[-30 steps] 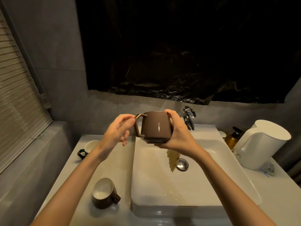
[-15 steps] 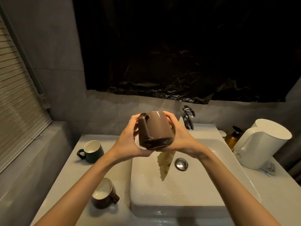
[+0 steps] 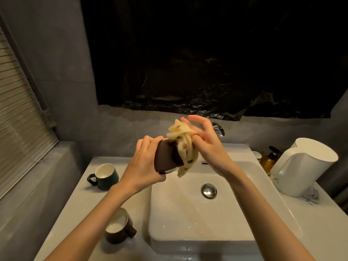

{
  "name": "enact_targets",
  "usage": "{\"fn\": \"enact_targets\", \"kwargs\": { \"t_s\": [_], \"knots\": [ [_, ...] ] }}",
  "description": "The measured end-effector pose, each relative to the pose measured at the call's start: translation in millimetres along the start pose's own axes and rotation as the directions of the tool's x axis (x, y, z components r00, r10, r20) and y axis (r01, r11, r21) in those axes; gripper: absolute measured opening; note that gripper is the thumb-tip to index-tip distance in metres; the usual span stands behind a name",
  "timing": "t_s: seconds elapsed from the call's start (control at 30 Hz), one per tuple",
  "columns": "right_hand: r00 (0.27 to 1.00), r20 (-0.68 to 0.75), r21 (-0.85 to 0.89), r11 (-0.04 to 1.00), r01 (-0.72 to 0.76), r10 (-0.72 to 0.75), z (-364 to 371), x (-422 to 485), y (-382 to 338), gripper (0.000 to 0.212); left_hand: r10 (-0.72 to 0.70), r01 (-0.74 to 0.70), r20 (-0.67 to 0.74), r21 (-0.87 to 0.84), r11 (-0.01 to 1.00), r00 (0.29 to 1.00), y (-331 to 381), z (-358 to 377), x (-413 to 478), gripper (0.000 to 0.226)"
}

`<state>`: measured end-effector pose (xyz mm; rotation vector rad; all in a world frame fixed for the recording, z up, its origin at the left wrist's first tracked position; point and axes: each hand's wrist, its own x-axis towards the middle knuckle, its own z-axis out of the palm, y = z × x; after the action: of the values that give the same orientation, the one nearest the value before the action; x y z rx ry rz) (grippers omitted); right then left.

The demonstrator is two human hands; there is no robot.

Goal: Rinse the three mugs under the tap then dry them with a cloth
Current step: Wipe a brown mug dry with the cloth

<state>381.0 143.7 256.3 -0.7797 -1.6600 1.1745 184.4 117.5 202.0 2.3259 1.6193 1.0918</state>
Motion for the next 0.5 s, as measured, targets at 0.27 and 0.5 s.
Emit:
{"fn": "enact_targets", "kwargs": {
  "t_s": [0.27,0.5],
  "knots": [
    [0.996,0.059,-0.761,0.642,0.086,-0.063,23.2,-7.0,26.7,0.031,0.036,-0.038,0.012,0.261,0.964,0.999,5.2,3.6,-1.7,0.088],
    [0.983,0.156,-0.943,0.31,0.118,0.1,18.8,6.1,26.6,0.028,0.051,-0.07,0.062,0.361,0.93,0.997,1.1,9.7,-1.0,0.091]
  ]
}}
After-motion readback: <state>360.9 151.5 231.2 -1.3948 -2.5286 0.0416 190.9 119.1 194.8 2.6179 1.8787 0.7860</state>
